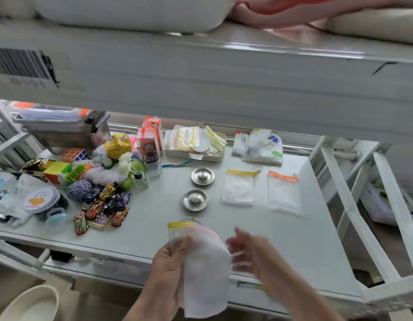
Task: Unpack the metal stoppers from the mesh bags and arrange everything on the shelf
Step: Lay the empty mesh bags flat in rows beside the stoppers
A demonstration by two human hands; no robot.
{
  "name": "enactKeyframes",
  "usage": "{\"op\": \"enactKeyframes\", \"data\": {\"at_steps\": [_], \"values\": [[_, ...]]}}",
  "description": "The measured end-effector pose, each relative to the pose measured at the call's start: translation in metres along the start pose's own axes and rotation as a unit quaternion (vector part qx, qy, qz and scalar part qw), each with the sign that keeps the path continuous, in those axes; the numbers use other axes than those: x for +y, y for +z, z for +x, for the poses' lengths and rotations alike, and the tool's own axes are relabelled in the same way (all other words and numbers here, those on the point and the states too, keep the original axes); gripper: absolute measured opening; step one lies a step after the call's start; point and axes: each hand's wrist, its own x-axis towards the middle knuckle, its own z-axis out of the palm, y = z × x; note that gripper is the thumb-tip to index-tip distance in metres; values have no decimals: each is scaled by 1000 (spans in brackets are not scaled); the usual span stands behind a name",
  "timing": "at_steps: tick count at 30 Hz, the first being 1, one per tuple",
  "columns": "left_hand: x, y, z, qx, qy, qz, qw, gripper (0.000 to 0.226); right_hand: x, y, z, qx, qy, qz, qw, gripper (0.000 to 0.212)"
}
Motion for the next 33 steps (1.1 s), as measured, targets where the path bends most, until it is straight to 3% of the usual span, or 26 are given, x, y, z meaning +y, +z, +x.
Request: {"op": "enactKeyframes", "data": {"at_steps": [2,4,8,11,16,20,23,26,33], "values": [[2,1,0,-22,-2,17,1000,26,29,21,-14,-65,28,65,995,29],[2,0,2,-11,-4,22,1000,29,46,31,-20,-71,5,122,990,34],[-1,-7,8,32,-4,30,999,39,58,32,-18,63,-85,162,981,17],[3,-18,8,60,-16,44,997,38,48,18,-11,166,-161,57,971,22],[17,-36,5,59,-7,45,997,37,10,4,6,233,-232,-46,943,24],[20,-44,-1,50,-8,39,998,35,12,-11,43,291,-164,-145,932,27],[24,-51,-6,46,-8,44,998,35,28,-20,53,326,-103,-233,911,18],[28,-55,-9,41,-2,45,998,34,35,-23,48,341,-111,-267,894,32],[31,-59,-10,22,-13,41,999,35,35,-26,50,323,-127,-282,894,32]]}}
